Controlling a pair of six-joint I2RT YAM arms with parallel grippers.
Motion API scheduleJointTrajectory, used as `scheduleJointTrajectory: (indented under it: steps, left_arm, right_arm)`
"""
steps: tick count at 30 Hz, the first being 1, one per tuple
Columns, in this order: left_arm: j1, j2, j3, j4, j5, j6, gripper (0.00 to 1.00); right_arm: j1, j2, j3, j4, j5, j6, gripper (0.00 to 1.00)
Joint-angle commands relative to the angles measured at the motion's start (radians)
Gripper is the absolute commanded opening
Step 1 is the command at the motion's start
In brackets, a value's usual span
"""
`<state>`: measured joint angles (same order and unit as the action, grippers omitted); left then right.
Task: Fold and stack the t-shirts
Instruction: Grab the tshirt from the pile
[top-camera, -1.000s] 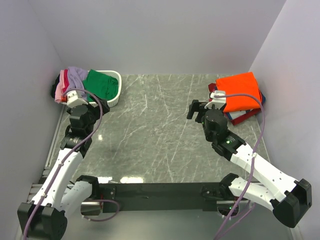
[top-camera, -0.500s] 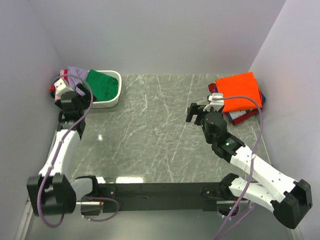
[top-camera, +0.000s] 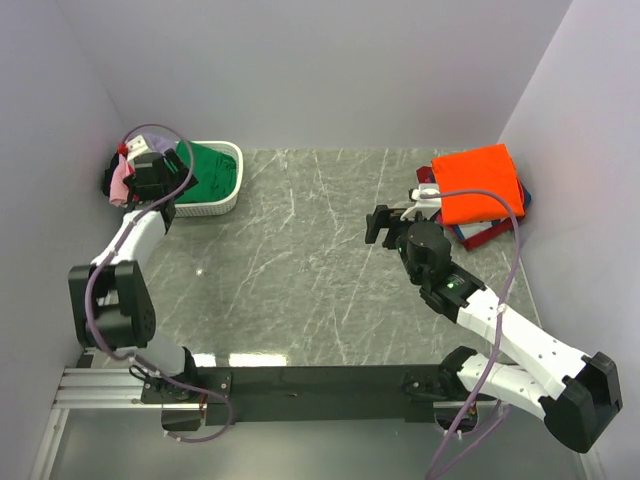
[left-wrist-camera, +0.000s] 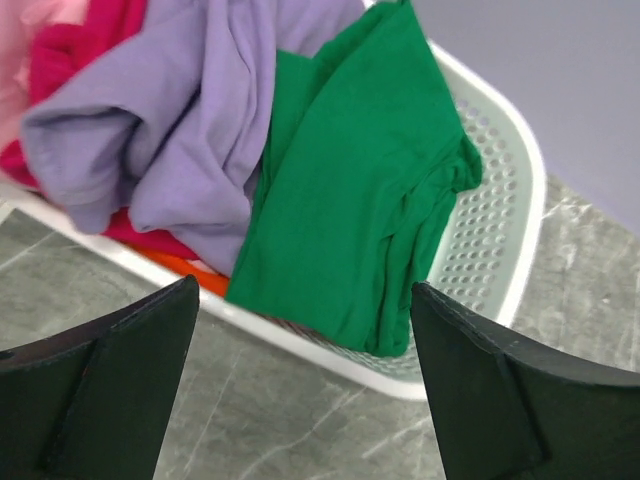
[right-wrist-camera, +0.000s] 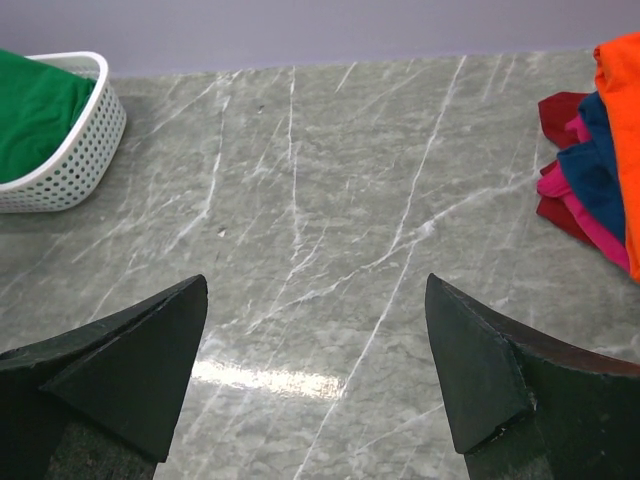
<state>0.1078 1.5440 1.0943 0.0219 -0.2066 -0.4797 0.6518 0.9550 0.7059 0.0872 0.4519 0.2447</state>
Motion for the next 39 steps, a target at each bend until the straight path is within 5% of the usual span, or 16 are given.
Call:
scheduleJointTrajectory:
  steps: [1, 17, 29, 32, 36, 39]
  left_arm:
    - [0.0, 0.076, 0.062, 0.018, 0.027, 0.03, 0.91]
    - [-0.026, 0.278, 0.196, -0.019, -0.017, 0.064, 0.71]
    - [-0.04, 0.297, 0.213, -0.06, -0.02, 0.081, 0.42]
    - [-0.042, 0.295, 0.21, -0.059, -0.014, 0.081, 0.29]
    - [-0.043, 0.283, 0.21, -0.051, 0.01, 0.076, 0.0]
    - [-0.059, 0.252, 0.222, -0.053, 0.021, 0.07, 0.0]
  right_arm:
    - [0.0, -0.002, 0.0, 0.057, -0.015, 0.011, 0.95]
    - [-0.001, -0.009, -0.008, 0.059, -0.03, 0.019, 0.95]
    - [0.0, 0.014, -0.002, 0.052, -0.033, 0.022, 0.94]
    - [-0.001, 0.016, 0.0, 0.052, -0.035, 0.022, 0.95]
    - [0.0, 0.022, 0.001, 0.055, -0.036, 0.021, 0.94]
    - [0.0, 0.03, 0.006, 0.052, -0.03, 0.018, 0.94]
